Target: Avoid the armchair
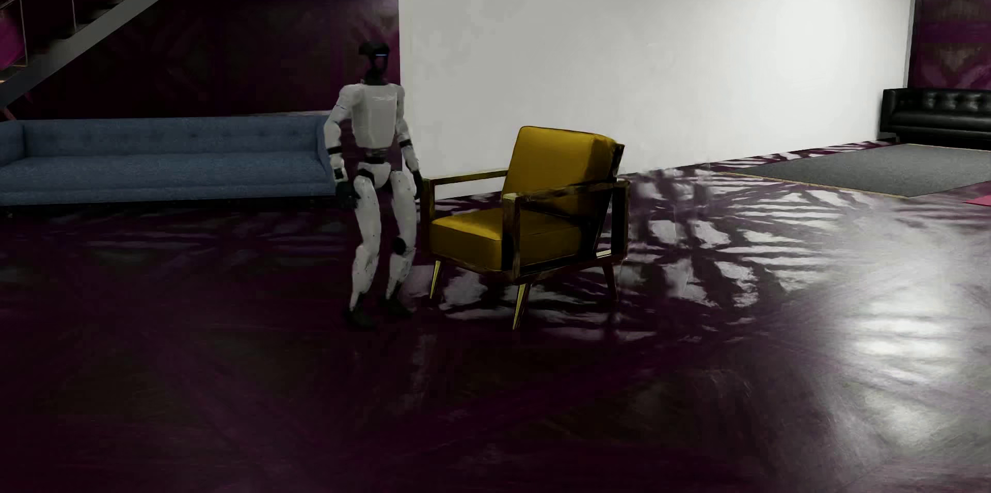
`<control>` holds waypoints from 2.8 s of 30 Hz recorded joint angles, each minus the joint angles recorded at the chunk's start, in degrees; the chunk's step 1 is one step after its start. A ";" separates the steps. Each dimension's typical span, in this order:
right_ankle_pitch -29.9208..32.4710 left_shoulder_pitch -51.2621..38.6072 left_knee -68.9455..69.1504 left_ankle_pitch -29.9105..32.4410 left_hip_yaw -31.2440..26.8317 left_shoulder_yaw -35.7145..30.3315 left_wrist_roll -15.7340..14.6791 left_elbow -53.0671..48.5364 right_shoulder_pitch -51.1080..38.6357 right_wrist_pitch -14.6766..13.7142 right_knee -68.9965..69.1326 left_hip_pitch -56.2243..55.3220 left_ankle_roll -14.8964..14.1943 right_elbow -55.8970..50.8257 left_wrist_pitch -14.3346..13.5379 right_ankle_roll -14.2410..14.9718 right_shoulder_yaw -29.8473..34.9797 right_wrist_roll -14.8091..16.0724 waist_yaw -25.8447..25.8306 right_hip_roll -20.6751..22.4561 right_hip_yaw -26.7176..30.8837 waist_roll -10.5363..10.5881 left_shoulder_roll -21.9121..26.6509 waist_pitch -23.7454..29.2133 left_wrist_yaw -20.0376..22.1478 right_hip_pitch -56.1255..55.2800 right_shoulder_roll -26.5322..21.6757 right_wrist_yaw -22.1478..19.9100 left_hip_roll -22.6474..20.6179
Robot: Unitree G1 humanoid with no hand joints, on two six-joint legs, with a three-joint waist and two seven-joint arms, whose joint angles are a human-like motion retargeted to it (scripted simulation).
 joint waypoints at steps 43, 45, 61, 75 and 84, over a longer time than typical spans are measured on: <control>-12.01 4.65 -2.32 6.89 0.00 -0.63 0.00 5.31 -3.39 0.00 0.90 -20.10 0.00 -1.04 0.00 0.00 4.72 0.00 12.74 -0.56 0.00 -2.28 1.15 1.43 0.00 17.47 2.65 0.00 2.39; -10.61 5.86 -6.18 8.22 0.00 -1.06 0.00 6.58 -2.58 0.00 0.95 -15.90 0.00 -2.55 0.00 0.00 4.47 0.00 12.32 -1.42 0.00 -1.82 0.93 -0.40 0.00 19.06 3.85 0.00 2.87; 15.64 -2.76 -2.51 -4.08 0.00 8.28 0.00 -22.68 -2.92 0.00 16.16 11.04 0.00 -1.48 0.00 0.00 -6.43 0.00 0.81 -6.61 0.00 -0.84 2.68 1.42 0.00 -16.40 -0.52 0.00 -7.81; 1.41 8.08 40.12 8.99 0.00 4.22 0.00 10.11 4.08 0.00 0.67 -3.88 0.00 1.89 0.00 0.00 4.35 0.00 3.77 -1.11 0.00 2.17 2.61 -1.50 0.00 -4.41 4.87 0.00 1.62; -7.36 4.79 47.98 -4.16 0.00 7.74 0.00 -2.08 -0.93 0.00 -1.35 -23.58 0.00 6.66 0.00 0.00 -0.04 0.00 12.95 -3.42 0.00 -2.56 0.40 1.10 0.00 9.94 -2.73 0.00 2.42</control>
